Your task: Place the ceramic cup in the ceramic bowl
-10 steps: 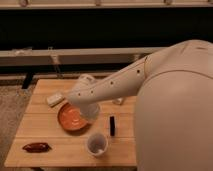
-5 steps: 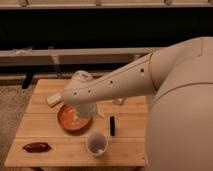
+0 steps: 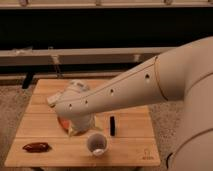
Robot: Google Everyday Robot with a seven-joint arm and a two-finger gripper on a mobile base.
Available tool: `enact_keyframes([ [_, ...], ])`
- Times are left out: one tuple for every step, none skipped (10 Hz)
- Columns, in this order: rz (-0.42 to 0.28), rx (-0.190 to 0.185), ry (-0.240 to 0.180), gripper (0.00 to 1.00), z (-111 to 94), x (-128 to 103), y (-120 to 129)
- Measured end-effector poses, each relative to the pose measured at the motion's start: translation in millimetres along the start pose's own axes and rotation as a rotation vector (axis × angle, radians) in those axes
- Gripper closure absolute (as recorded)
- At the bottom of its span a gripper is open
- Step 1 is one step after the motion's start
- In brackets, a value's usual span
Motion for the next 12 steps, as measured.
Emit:
enact_keyframes([
  [-0.001, -0.011, 0.012, 0.2, 0.5, 7.9, 3.2],
  [-0.003, -0.022, 0.029, 0.2, 3.5, 16.0, 8.4],
  [-0.007, -0.032, 0.045, 0.2, 7.6, 23.4, 13.8],
  [-0.003, -0.038, 0.065, 0.2, 13.9, 30.2, 15.0],
  [-0.011, -0.045, 0.076, 0.2, 21.3, 36.1, 18.8],
  [-0.019, -0.055, 0.08, 0.2, 27.7, 38.9, 22.6],
  [-0.027, -0.062, 0.086, 0.2, 38.0, 42.0, 22.9],
  [-0.036, -0.071, 0.087, 0.2, 44.7, 43.0, 23.3],
  [-0.048, -0.09, 0.083, 0.2, 50.6, 43.1, 25.0],
  [-0.064, -0.11, 0.069, 0.2, 56.9, 43.2, 23.4],
  [-0.086, -0.134, 0.055, 0.2, 64.3, 45.0, 22.7],
  [-0.104, -0.151, 0.045, 0.2, 69.2, 46.4, 23.7],
])
